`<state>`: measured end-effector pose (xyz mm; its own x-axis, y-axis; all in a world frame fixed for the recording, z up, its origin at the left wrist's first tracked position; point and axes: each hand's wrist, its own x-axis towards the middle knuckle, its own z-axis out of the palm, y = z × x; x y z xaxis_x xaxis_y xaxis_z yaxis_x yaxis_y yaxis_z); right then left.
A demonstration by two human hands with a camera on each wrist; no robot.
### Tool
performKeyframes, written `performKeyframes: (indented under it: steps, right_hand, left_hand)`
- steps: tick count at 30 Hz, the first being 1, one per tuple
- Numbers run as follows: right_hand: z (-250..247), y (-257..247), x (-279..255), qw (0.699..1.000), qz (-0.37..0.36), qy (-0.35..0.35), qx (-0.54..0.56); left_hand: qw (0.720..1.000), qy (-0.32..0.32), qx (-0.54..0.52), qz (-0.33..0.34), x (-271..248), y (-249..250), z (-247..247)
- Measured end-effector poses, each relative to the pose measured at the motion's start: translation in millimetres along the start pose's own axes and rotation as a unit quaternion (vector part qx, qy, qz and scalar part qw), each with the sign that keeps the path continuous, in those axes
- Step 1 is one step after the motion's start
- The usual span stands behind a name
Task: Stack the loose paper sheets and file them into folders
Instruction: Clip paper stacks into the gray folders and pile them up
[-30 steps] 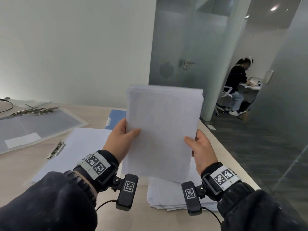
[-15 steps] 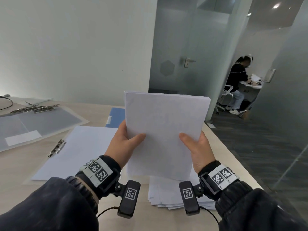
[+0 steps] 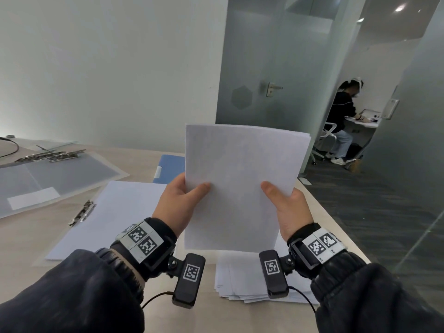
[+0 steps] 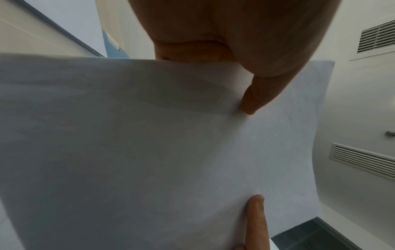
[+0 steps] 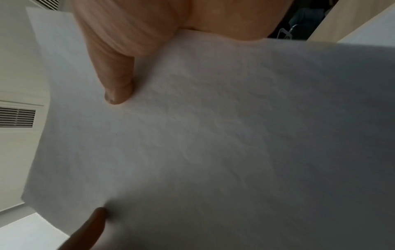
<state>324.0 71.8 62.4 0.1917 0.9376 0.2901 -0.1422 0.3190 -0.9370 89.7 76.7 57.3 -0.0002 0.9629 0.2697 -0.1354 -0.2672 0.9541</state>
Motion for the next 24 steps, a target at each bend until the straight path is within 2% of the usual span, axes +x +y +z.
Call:
performKeyframes:
  steps: [3, 10, 14, 16, 17, 18, 20, 22, 24]
  right_hand:
    - [-1.0, -0.1, 2.9, 1.000, 0.003, -0.010, -0.005]
    - [-17.1, 22.2, -7.4, 0.996, 0.069, -0.029, -0.057]
    - [-22.0, 24.0, -12.2, 0.987, 0.070, -0.055, -0.133]
    - [-25.1, 23.9, -11.3, 0.980, 0.061, -0.043, -0.183]
    - [-26.5, 23.7, -9.8, 0.978, 0.059, -0.034, -0.196]
    - [-27.9, 23.1, -8.0, 0.978, 0.058, -0.020, -0.199]
    - [-31.0, 23.2, -3.5, 0.980, 0.056, 0.010, -0.192]
    - [-35.8, 27.5, 1.8, 0.982, 0.063, 0.049, -0.172]
    - [-42.4, 35.8, 7.0, 0.981, 0.078, 0.085, -0.159]
  left_hand:
    - [0.999, -0.021, -0.023, -0.009, 2.9, -0.1, -3.3]
    - [0.993, -0.042, -0.023, -0.111, -7.4, -30.5, -9.4]
    - [0.990, -0.054, 0.005, -0.130, -5.6, -34.0, -8.5]
    - [0.988, -0.072, 0.077, -0.112, -1.8, -30.9, -11.7]
    - [0.980, -0.087, 0.159, -0.087, 1.0, -29.3, -14.9]
    - [0.957, -0.106, 0.264, -0.061, 4.5, -27.8, -18.3]
    - [0.881, -0.136, 0.452, -0.029, 10.4, -26.7, -26.2]
    - [0.818, -0.176, 0.546, -0.040, 15.4, -29.5, -34.0]
    - [0.766, -0.217, 0.599, -0.082, 19.0, -35.7, -39.7]
